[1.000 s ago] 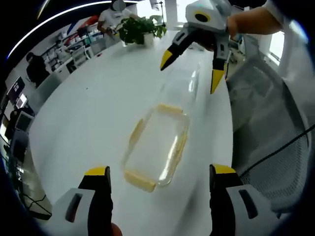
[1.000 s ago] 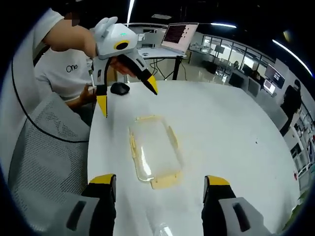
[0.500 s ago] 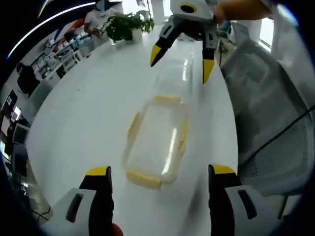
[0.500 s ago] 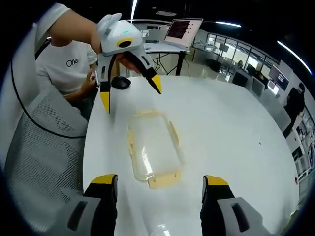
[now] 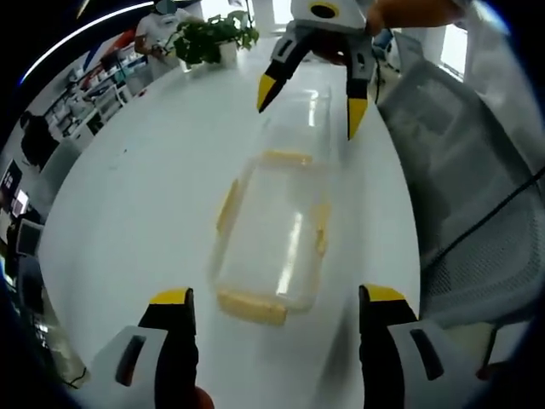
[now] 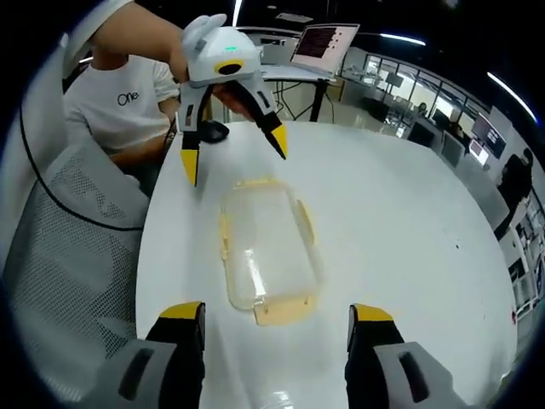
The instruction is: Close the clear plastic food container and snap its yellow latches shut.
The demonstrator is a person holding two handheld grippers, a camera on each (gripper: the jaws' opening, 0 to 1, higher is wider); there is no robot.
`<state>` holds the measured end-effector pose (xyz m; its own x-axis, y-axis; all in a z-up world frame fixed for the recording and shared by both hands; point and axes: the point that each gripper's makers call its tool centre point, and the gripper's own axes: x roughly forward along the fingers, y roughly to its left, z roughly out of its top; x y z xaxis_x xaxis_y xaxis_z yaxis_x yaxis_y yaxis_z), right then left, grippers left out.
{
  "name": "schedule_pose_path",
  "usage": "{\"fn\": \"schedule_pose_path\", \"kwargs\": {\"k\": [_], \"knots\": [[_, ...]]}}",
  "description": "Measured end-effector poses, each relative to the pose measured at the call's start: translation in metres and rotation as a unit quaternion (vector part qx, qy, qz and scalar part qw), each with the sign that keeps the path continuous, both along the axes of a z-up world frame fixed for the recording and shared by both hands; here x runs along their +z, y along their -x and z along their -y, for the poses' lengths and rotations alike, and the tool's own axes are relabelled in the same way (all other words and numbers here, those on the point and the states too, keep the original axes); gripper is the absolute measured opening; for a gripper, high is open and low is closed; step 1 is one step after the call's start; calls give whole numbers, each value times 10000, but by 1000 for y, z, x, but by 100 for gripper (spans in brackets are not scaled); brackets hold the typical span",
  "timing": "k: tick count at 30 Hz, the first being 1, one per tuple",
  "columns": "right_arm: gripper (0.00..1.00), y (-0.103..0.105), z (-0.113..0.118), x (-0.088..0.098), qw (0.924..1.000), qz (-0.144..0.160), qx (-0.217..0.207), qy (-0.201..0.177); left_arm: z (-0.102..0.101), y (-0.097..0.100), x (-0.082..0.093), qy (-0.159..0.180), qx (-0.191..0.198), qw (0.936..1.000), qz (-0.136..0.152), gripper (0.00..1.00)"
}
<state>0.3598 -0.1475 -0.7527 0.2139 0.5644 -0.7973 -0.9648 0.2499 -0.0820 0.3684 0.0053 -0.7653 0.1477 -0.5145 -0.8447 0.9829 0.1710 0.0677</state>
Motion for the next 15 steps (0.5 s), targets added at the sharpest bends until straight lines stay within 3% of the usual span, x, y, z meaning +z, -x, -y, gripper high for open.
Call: {"fn": "schedule_pose_path", "kwargs": {"k": [15], "knots": [[63,-4,0,-14,9999,-10,111,106,-9,-7,-18,-173,-149,9997,-125,72]]}}
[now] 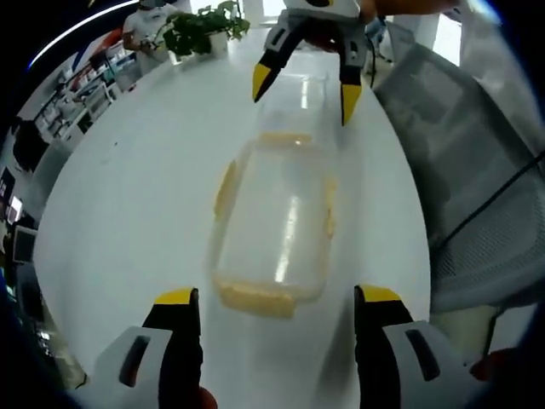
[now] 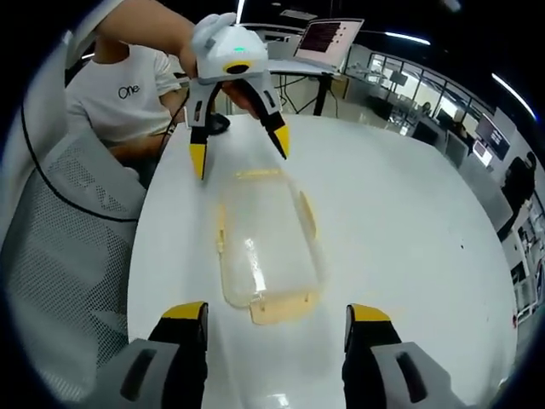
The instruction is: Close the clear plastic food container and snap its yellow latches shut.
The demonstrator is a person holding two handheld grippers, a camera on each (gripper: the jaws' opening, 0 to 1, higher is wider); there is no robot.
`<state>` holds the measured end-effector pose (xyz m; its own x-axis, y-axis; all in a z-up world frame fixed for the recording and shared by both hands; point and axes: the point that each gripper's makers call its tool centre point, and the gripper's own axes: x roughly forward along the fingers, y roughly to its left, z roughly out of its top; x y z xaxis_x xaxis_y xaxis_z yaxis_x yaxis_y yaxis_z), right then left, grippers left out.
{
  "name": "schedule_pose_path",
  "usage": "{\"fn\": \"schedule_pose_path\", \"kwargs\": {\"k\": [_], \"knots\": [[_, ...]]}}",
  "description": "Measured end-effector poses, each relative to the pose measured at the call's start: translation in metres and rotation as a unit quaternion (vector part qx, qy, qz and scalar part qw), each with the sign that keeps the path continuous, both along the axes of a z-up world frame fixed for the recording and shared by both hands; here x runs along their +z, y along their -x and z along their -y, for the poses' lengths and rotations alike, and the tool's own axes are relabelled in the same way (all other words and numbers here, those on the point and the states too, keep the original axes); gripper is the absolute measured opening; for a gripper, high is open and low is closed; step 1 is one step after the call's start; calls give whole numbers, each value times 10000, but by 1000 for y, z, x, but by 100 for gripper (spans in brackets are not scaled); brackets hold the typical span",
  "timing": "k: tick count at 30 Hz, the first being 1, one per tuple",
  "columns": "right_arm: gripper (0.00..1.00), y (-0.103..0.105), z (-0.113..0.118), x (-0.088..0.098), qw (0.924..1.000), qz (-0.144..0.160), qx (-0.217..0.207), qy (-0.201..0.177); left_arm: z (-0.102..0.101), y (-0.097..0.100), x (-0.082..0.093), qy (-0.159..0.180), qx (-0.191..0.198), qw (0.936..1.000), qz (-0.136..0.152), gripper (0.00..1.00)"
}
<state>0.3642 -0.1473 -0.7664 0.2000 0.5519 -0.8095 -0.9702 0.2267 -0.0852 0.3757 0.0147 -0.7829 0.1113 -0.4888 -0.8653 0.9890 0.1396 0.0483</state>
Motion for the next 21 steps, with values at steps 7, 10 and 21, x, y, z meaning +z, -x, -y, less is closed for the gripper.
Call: {"fn": "schedule_pose_path", "kwargs": {"k": [7,10,21], "knots": [[60,-3,-1,-5,9999,1,136,61,0,-3,-2,-21,-8,10000,-5,72],[58,-6,0,-9,9998,4,175,123,1,-2,-3,-40,-56,10000,-15,71],[54,-6,-1,-16,9987,35,424,267,-4,-5,-12,-178,-164,9997,-72,68]]}}
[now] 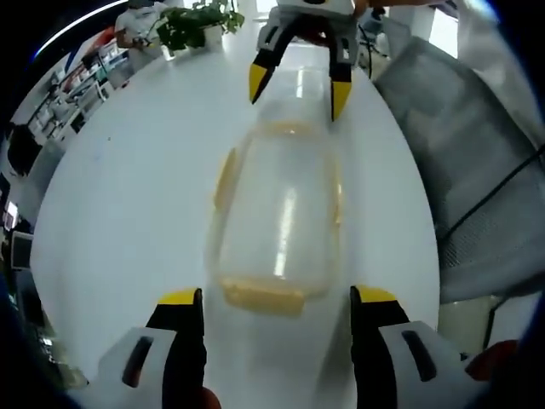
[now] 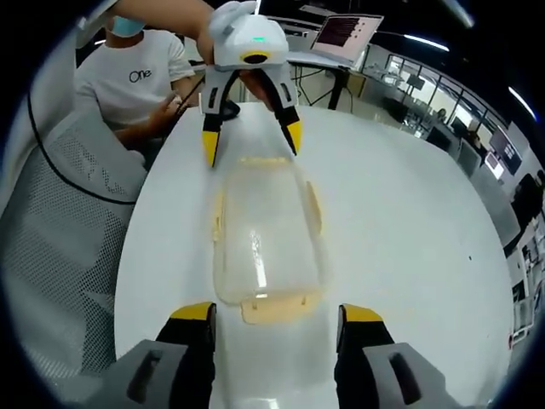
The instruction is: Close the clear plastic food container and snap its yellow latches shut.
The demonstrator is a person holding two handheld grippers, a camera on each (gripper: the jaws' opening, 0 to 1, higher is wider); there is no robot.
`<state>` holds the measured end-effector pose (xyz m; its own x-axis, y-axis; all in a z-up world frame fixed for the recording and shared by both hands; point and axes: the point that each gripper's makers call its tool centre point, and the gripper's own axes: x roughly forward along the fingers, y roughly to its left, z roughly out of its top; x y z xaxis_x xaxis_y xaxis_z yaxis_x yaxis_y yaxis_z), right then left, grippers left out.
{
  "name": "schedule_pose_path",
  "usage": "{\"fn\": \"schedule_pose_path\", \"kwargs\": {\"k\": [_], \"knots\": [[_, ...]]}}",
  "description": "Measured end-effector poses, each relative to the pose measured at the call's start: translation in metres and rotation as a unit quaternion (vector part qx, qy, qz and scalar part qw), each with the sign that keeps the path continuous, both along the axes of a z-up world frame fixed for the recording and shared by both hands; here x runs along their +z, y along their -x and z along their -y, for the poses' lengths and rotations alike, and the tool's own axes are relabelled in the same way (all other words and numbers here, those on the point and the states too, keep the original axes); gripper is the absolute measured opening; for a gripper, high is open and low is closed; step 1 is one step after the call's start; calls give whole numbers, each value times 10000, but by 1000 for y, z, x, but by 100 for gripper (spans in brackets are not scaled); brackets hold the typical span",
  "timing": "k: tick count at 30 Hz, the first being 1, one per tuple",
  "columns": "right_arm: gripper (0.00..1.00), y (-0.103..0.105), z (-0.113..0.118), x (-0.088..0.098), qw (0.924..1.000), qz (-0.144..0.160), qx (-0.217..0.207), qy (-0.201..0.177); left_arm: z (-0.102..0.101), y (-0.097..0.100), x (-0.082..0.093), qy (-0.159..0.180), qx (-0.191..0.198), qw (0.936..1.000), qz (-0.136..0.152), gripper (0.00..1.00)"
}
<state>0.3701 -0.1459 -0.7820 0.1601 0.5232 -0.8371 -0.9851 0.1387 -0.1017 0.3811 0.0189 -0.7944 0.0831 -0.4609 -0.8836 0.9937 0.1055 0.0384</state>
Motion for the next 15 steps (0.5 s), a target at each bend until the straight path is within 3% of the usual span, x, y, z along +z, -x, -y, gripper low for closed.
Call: {"fn": "schedule_pose_path", "kwargs": {"k": [15], "knots": [[53,-3,-2,-7,9999,-43,87,72,2,-8,-5,0,-180,9998,-81,59]]}}
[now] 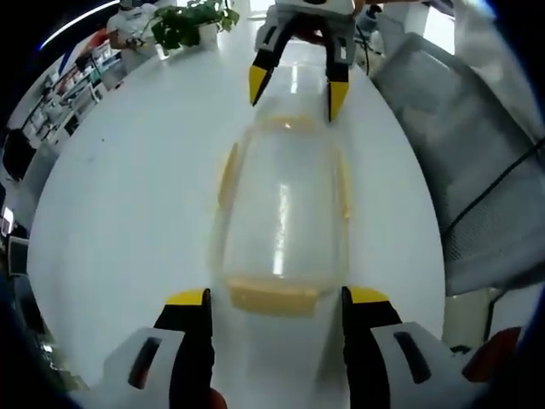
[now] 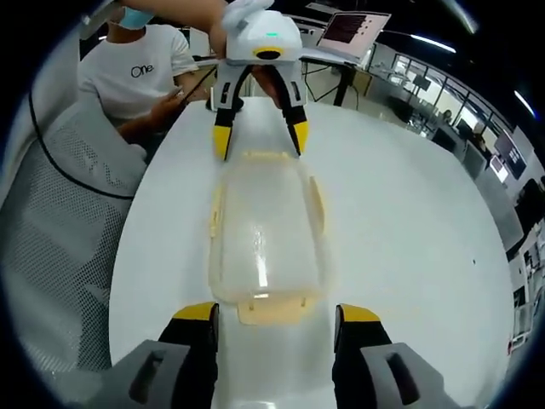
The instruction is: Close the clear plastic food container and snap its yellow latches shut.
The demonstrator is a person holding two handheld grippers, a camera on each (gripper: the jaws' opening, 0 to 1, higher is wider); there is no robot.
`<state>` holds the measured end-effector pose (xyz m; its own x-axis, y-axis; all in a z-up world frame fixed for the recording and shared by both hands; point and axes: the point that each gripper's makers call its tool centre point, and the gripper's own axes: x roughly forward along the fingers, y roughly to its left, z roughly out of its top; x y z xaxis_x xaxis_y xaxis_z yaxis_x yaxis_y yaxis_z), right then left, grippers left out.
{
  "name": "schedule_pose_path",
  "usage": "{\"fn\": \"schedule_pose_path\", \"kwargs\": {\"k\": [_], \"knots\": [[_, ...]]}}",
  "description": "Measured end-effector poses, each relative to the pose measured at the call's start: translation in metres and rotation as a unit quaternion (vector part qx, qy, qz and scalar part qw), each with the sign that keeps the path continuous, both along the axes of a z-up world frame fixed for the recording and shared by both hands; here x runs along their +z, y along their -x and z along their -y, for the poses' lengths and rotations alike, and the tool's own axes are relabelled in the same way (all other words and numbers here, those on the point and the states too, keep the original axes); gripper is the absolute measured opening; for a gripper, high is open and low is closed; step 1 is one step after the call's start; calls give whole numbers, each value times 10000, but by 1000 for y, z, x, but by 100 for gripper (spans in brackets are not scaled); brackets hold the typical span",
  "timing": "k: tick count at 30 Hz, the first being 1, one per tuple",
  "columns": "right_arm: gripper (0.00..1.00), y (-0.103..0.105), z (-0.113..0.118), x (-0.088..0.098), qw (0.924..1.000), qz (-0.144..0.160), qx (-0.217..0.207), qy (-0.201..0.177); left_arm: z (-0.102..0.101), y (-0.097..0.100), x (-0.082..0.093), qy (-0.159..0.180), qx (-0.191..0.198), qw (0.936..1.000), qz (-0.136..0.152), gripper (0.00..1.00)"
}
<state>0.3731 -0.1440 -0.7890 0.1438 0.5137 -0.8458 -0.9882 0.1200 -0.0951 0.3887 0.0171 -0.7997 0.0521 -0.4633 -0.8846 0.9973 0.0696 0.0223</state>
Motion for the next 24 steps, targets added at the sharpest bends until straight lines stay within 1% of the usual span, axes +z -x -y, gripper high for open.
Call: {"fn": "schedule_pose_path", "kwargs": {"k": [4,7,21,24], "knots": [[52,0,-1,-1,10000,4,32,0,1,3,-2,-21,-143,9999,-41,56],[51,-2,-1,-2,10000,44,70,33,-1,3,-4,-99,-181,9998,4,55],[49,-2,-2,-8,9999,12,123,115,0,5,-4,-28,-252,9996,-77,49],[47,-2,-2,-11,9998,-24,133,142,0,5,-4,-18,-266,9996,-79,48]]}}
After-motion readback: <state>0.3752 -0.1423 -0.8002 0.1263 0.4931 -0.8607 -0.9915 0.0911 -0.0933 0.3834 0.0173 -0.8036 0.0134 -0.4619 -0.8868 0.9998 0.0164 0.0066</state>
